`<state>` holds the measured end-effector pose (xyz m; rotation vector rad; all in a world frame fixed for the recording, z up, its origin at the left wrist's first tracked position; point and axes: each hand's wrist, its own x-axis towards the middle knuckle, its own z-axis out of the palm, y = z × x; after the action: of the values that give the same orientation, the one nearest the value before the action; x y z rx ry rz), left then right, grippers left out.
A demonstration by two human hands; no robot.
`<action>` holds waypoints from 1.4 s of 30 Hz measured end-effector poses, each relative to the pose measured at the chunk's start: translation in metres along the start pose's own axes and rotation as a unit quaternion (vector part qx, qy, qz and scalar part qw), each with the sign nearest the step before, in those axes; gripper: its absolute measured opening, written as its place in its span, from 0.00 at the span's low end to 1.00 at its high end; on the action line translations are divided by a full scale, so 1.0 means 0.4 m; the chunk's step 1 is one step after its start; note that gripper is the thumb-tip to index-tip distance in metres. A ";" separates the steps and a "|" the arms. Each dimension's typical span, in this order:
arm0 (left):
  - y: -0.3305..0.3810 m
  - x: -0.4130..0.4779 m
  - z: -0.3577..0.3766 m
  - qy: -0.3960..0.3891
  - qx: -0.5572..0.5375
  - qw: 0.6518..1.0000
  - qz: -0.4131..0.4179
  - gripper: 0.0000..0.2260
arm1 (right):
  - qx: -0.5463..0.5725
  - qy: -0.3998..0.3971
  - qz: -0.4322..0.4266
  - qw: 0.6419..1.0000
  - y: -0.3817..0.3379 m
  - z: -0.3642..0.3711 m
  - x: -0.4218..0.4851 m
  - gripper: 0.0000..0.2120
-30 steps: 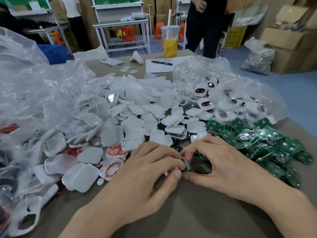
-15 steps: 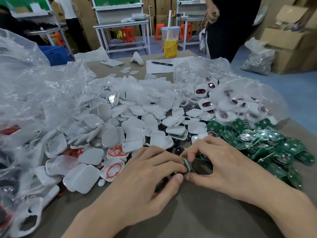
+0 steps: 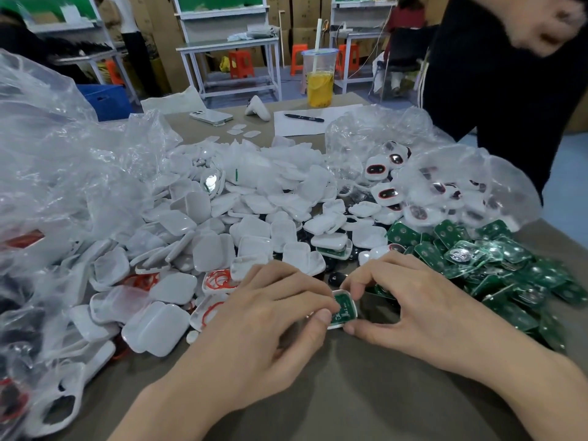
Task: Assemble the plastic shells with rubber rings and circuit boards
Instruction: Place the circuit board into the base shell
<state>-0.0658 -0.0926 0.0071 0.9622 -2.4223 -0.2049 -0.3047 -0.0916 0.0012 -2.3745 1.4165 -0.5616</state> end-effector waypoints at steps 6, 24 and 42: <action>0.001 0.006 0.006 -0.033 0.016 0.999 -0.007 0.11 | -0.023 0.023 -0.039 0.999 -0.001 0.003 0.000 0.11; -0.026 -0.003 -0.006 0.019 0.033 0.997 -0.067 0.11 | -0.035 0.064 -0.087 0.994 0.003 0.011 0.002 0.07; -0.019 0.001 0.028 -0.009 0.063 0.998 -0.019 0.10 | -0.057 0.064 -0.093 0.992 -0.002 0.010 0.001 0.08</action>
<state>-0.0672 -0.0991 -0.0046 1.0662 -2.4597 -0.0746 -0.3019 -0.0911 -0.0020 -2.6220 1.3192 -0.7099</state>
